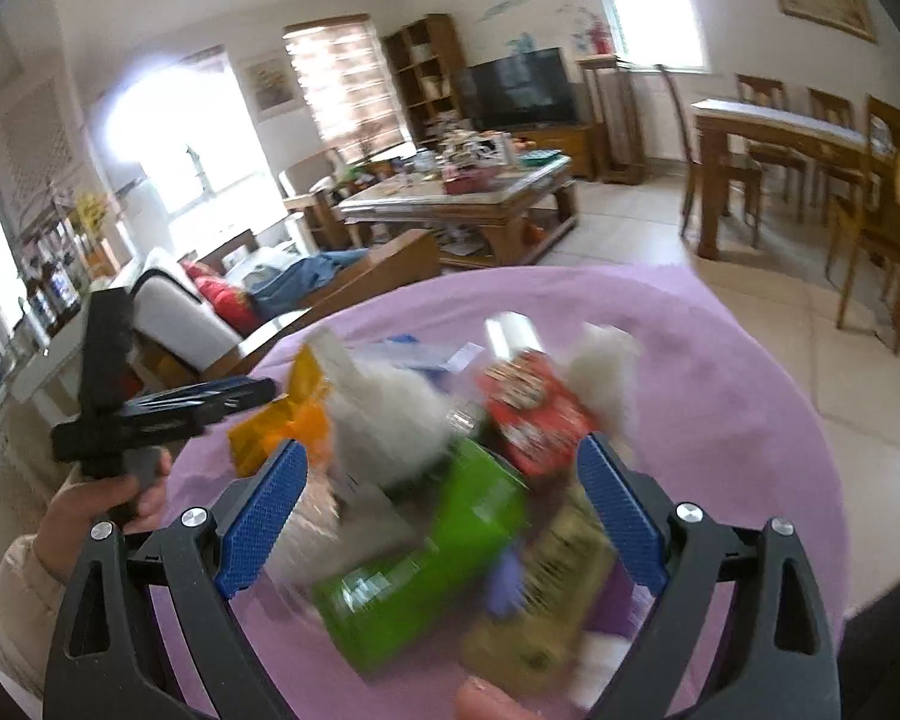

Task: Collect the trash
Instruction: 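Grasp the yellow wrapper with the left tool while the right tool grasps the fluffy toy, then carry both items over the black bin and open both tools to release them, then grasp the orange wrapper with the left tool while the right tool grasps the clear plastic tray, then move both items over the black bin and open both tools to drop them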

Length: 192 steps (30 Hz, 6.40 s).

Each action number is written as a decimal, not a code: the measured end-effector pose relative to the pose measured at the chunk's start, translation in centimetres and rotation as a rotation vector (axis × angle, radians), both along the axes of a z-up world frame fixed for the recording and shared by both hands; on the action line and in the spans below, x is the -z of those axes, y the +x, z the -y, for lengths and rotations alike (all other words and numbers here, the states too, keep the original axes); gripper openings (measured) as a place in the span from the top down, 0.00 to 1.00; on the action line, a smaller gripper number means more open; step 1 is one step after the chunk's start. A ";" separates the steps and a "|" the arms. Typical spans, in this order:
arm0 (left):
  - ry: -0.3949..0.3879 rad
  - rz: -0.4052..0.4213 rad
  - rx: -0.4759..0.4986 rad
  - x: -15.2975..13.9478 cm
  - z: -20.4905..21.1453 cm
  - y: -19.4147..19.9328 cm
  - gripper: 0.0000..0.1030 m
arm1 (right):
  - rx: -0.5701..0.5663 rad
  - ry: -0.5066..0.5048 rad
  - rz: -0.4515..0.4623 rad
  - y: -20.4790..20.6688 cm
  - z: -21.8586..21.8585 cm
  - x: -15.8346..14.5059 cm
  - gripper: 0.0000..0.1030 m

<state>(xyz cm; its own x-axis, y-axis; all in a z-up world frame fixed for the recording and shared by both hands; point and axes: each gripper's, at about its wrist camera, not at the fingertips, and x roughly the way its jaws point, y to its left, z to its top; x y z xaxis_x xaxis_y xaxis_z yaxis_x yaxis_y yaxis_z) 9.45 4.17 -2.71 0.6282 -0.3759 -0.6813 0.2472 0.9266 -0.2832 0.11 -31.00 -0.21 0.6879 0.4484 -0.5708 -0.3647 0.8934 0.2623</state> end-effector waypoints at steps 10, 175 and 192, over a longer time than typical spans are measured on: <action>0.044 -0.099 0.077 2.7 2.0 5.6 0.48 | -0.043 -0.214 -0.002 3.4 -7.4 1.4 0.27; -0.183 0.072 0.597 -4.2 33.4 -8.5 0.71 | 0.543 0.272 0.070 -12.3 27.5 0.1 0.83; -0.156 -0.022 0.863 2.0 56.5 -13.5 0.71 | 0.856 0.340 0.072 -20.6 38.9 5.1 0.83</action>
<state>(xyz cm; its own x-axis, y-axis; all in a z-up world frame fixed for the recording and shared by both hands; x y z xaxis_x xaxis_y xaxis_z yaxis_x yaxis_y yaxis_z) -4.03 -52.31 -4.74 0.0690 -0.8034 -0.5915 0.8369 0.3693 -0.4040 -20.49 -69.87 -5.36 0.8908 -0.0942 -0.4445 0.3593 0.7450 0.5620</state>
